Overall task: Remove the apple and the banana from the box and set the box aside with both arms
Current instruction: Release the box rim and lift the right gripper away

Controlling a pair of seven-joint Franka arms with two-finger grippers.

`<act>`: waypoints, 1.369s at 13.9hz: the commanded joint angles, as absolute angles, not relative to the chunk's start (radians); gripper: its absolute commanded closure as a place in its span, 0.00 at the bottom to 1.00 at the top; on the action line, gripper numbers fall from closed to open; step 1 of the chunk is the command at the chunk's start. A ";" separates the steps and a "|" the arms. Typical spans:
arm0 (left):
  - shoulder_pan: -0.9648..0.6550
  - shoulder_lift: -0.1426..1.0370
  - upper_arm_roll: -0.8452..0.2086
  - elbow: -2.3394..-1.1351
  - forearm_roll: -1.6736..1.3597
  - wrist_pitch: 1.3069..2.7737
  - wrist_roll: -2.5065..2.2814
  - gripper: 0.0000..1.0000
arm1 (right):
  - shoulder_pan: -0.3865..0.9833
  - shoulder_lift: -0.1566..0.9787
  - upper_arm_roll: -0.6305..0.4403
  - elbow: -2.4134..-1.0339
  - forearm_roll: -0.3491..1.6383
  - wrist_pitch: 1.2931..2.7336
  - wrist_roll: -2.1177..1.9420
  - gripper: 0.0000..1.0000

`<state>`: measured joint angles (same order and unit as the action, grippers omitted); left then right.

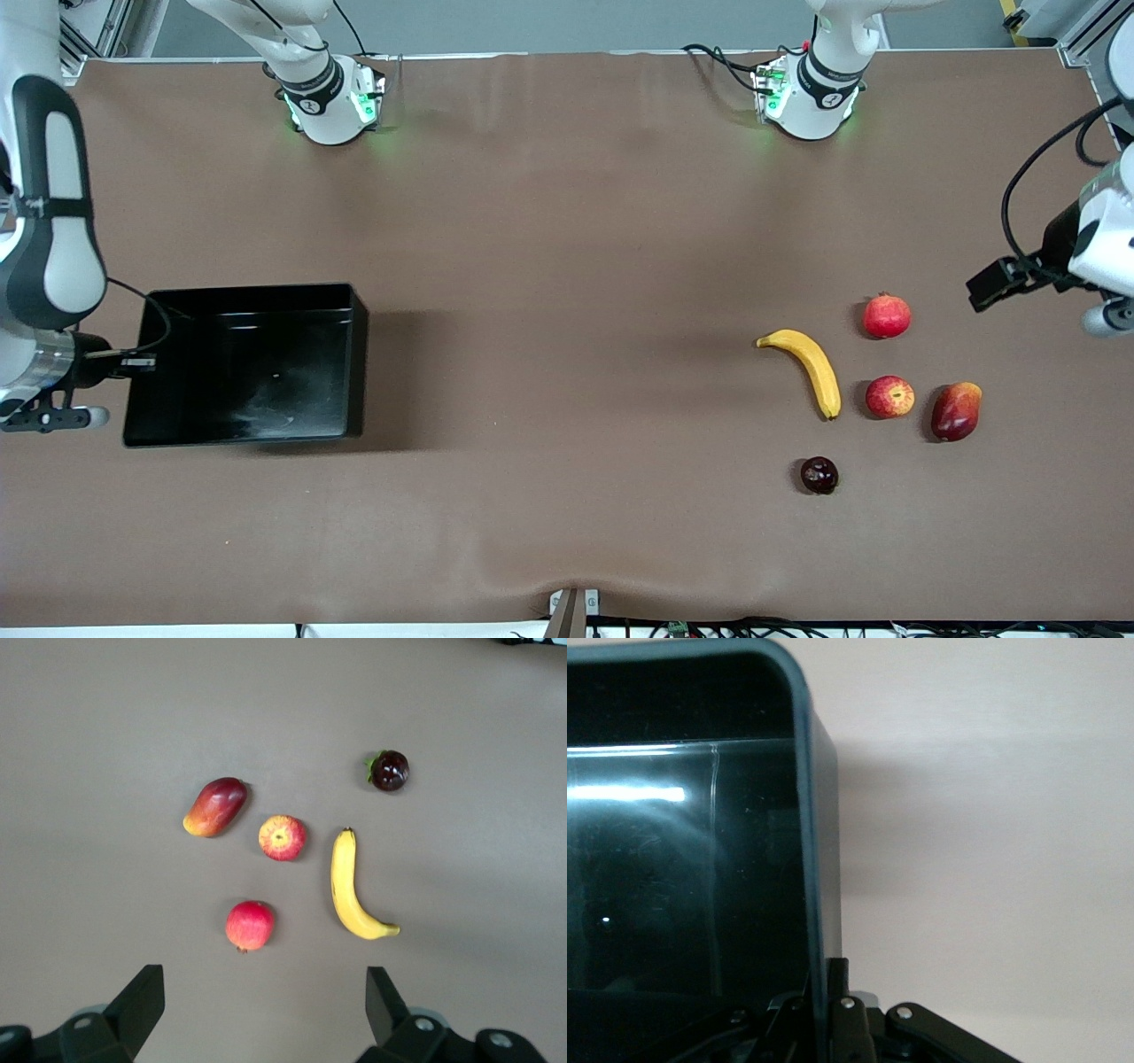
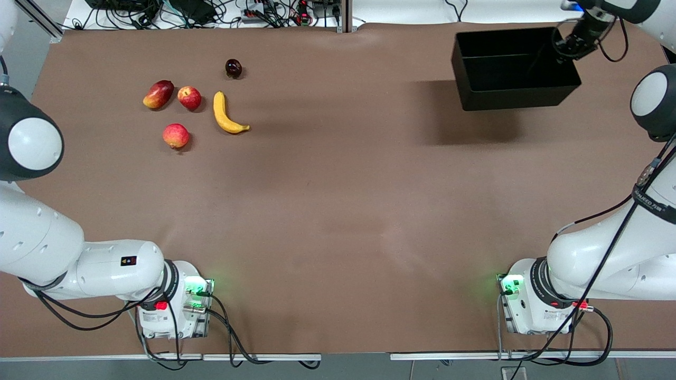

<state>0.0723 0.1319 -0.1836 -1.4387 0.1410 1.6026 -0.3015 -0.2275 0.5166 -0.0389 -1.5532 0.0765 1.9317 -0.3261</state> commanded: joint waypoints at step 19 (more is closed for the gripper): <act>-0.153 -0.097 0.140 -1.606 -0.002 1.506 -0.051 0.00 | -0.328 0.602 -0.015 -1.500 0.161 2.067 -0.434 0.00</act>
